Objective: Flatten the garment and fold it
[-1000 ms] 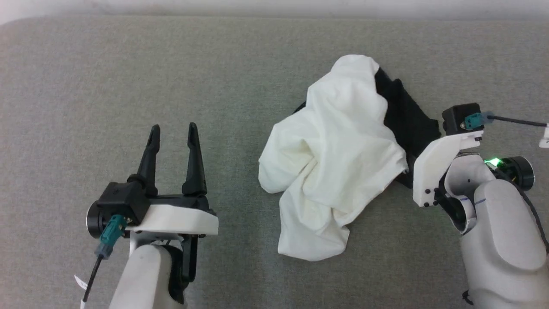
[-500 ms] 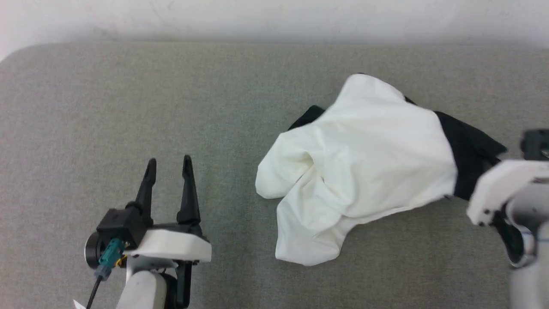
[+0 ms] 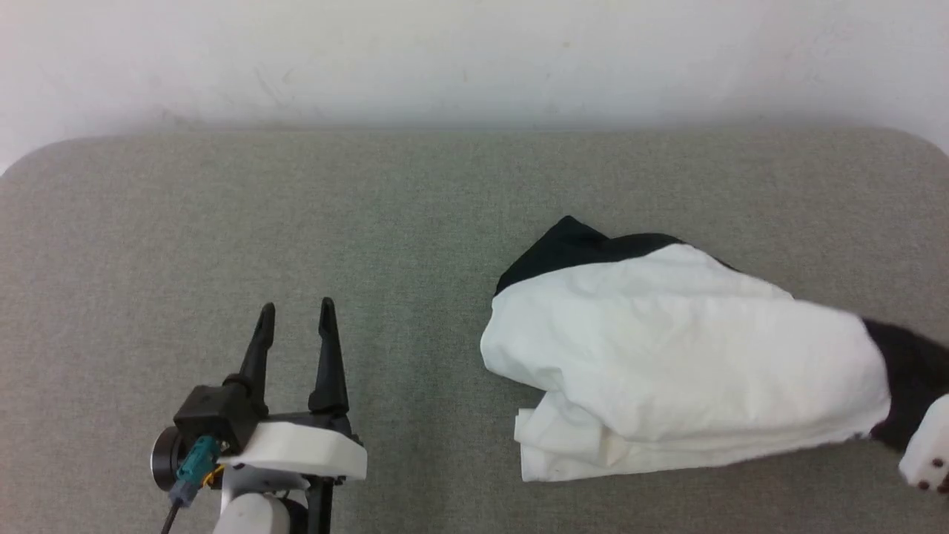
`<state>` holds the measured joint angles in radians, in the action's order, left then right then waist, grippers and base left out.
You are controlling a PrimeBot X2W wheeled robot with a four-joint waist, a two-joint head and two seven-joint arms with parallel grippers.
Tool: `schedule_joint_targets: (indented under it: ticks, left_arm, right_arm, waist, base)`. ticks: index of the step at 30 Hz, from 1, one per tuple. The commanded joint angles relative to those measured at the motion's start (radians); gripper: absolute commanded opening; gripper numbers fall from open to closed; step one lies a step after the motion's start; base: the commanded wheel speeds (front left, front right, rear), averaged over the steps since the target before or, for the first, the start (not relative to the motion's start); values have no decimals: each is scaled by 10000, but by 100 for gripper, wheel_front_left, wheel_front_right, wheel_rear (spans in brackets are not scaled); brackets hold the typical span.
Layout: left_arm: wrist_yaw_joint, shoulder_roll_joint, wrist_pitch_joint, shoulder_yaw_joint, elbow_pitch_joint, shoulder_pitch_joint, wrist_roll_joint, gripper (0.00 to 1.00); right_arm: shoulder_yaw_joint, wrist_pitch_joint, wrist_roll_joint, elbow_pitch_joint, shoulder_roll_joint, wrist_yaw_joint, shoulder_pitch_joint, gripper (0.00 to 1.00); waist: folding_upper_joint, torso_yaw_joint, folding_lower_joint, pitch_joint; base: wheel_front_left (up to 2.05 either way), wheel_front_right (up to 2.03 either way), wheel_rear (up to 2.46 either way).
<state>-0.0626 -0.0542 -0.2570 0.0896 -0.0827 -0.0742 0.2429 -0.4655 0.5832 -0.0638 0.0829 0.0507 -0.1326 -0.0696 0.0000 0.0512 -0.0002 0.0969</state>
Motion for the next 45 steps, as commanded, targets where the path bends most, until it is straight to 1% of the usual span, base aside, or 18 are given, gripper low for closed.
schedule_joint_targets:
  ticks: [1, 2, 3, 5, 9, 14, 16, 17, 19, 24, 29, 35, 39, 40, 41, 42, 44, 45]
  left_arm:
    - [38, 39, -47, 32, -35, 169, -2, 100]
    - [44, 39, -47, 69, -55, 171, 4, 100]
    - [50, 39, -47, 114, -71, 160, 17, 100]
    - [55, 39, -47, 227, -121, 97, 66, 100]
    - [120, 39, -47, 490, -343, -228, 132, 100]
    - [135, 39, -44, 1003, -891, -1057, 189, 100]
    - [103, 39, 179, 1204, -1228, -1603, 141, 100]
    - [103, 39, 179, 1204, -1228, -1603, 141, 100]
    - [125, 32, 601, 1402, -1609, -2288, 12, 100]
    - [295, -8, 2573, 1766, -3039, -4085, -57, 100]
    - [282, -157, 5122, 2035, -4558, -5405, -132, 100]
    - [535, -422, 7793, 2493, -5487, -5941, -217, 100]
    - [855, -466, 9007, 2673, -5533, -5683, 29, 100]
    - [950, -479, 9184, 2744, -5491, -5564, 65, 65]
    - [1041, -480, 9288, 2793, -5412, -5425, 130, 25]
    - [1124, -463, 9243, 2798, -5272, -5276, 236, 0]
    - [1151, -440, 8608, 2732, -4829, -5007, 348, 0]
    - [1010, -447, 8001, 2611, -4538, -4887, 340, 0]
  right_arm:
    - [135, 354, -206, -211, -4, 19, 303, 21]
    - [259, 507, -316, -346, -4, 19, 429, 71]
    - [313, 550, -432, -470, -4, 19, 515, 100]
    - [480, 504, -623, -735, -4, 19, 671, 100]
    - [806, -18, -911, -1169, -4, 19, 838, 100]
    - [1271, -1360, -983, -1158, -4, 19, 763, 100]
    - [1459, -1925, -946, -1087, -4, 19, 694, 100]
    - [1459, -1925, -946, -1087, -4, 19, 694, 100]
    - [1677, -2456, -982, -1006, -4, 19, 597, 100]
    - [2268, -3484, -1197, -998, -4, 19, 304, 100]
    - [2912, -3932, -1579, -1265, -5, 19, 134, 100]
    - [3246, -4232, -1864, -1657, -5, 19, 53, 100]
    - [3310, -4300, -1868, -1777, -5, 19, 31, 100]
    - [3314, -4307, -1873, -1789, -5, 19, 26, 100]
    - [3324, -4306, -1879, -1792, -5, 19, 24, 100]
    - [3343, -4301, -1888, -1788, -5, 19, 22, 100]
    - [3381, -4274, -1879, -1760, -5, 19, 27, 100]
    - [3396, -4253, -1854, -1741, -5, 19, 30, 100]
  waist:
    - [0, 27, 2, -16]
    - [0, 40, 2, -2]
    - [0, 48, 2, 27]
    - [0, 34, 2, 108]
    - [0, -146, 2, 297]
    - [0, -684, 2, 519]
    - [0, -970, 2, 638]
    - [0, -970, 2, 638]
    - [0, -1288, 2, 793]
    - [0, -2112, 2, 1225]
    - [0, -2765, 2, 1569]
    - [0, -3078, 2, 1688]
    - [0, -3010, 2, 1613]
    - [0, -2952, 2, 1568]
    - [0, -2887, 2, 1526]
    - [0, -2814, 2, 1479]
    - [0, -2626, 2, 1378]
    - [0, -2521, 2, 1322]
  base:
    - [0, 0, 0]
    - [0, 0, 0]
    - [0, 0, 0]
    - [0, 0, 0]
    - [0, 0, 0]
    - [0, 0, 0]
    - [0, 0, 0]
    - [0, 0, 0]
    - [0, 0, 0]
    - [0, 0, 0]
    - [0, 0, 0]
    - [0, 0, 0]
    - [0, 0, 0]
    - [0, 0, 0]
    - [0, 0, 0]
    - [0, 0, 0]
    - [0, 0, 0]
    - [0, 0, 0]
